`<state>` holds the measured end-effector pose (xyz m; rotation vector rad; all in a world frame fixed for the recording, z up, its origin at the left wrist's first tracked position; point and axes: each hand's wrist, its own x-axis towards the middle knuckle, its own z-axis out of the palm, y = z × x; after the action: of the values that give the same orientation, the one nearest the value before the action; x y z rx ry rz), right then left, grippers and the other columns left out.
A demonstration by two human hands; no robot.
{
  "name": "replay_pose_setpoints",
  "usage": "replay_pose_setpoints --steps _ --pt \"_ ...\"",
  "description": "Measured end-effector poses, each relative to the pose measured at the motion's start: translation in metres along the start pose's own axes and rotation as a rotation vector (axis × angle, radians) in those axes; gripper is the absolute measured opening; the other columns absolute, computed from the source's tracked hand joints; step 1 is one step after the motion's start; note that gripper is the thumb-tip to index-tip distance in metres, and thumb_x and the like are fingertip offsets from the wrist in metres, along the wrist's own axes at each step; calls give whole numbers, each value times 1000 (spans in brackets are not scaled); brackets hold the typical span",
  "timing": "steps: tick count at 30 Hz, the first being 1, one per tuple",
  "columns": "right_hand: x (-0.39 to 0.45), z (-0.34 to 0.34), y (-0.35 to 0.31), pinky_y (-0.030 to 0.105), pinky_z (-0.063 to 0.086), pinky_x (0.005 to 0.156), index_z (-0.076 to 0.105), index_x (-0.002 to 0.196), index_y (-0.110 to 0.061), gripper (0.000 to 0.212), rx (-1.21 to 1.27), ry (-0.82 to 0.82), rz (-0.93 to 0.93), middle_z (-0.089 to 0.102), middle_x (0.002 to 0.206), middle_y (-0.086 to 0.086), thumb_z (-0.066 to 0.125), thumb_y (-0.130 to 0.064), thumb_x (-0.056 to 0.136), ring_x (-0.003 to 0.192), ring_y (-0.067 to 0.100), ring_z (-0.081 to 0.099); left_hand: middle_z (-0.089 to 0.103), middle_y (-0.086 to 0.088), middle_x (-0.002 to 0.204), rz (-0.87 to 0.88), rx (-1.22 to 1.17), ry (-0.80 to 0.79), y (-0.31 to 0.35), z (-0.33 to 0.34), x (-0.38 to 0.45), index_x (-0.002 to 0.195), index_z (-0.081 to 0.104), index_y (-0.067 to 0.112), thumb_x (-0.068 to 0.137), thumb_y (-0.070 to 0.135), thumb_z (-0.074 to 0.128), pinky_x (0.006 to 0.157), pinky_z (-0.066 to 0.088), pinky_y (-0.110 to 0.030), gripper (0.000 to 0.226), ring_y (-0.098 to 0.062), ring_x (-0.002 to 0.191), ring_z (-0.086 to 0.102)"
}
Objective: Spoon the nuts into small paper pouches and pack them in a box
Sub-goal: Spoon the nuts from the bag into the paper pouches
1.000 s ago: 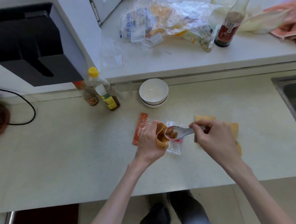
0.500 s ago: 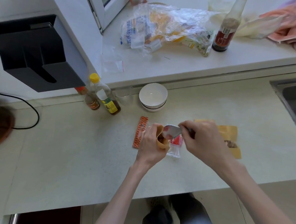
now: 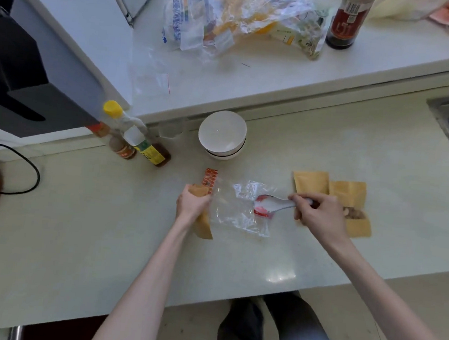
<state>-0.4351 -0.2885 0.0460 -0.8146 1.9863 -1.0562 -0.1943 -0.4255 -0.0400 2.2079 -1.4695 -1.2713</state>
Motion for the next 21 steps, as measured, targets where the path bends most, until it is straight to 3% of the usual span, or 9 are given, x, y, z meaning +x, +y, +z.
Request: replay_pose_setpoints --steps 2,4,9,12,14,18,21 --pt "9 8 13 21 37 46 76 81 -10 15 90 -31 119 58 45 -3 62 -10 87 41 7 45 65 -9 116 -74 1 36 6 5 7 117 56 16 72 25 73 86 50 -32 48 -29 104 60" --pt "16 14 22 20 35 43 75 80 -9 17 136 -44 179 58 46 -1 60 -8 87 40 9 44 64 -11 117 -123 14 71 11 10 11 112 55 16 72 24 72 86 49 -33 45 -31 106 59" --pt "31 16 28 15 36 44 75 78 -13 19 122 -33 193 57 43 -5 60 -8 88 37 3 44 58 -15 131 -143 70 74 16 22 12 136 48 7 76 22 72 99 49 -43 67 -32 119 55" --pt "39 10 29 15 36 43 74 77 -17 20 108 -16 204 56 46 -8 61 -8 88 37 1 44 59 -14 130 -92 78 75 17 24 6 136 49 11 77 25 74 100 48 -45 66 -32 119 54" --pt "44 5 31 21 37 45 75 79 -15 18 115 -9 234 57 48 -7 61 -9 88 37 2 44 60 -12 126 -60 75 42 18 24 4 136 49 13 76 24 75 95 50 -41 66 -30 114 56" --pt "47 3 36 26 38 50 76 85 -10 16 131 -30 276 60 54 5 60 -9 90 41 9 46 64 -3 105 8 63 -73 16 23 0 129 51 17 73 20 75 63 44 -21 61 -13 80 58" --pt "44 4 41 31 39 56 76 88 -6 16 120 -30 281 62 59 7 60 -8 90 51 17 48 67 2 97 45 21 -143 11 23 -4 122 52 19 71 18 76 63 45 -22 56 -10 79 61"
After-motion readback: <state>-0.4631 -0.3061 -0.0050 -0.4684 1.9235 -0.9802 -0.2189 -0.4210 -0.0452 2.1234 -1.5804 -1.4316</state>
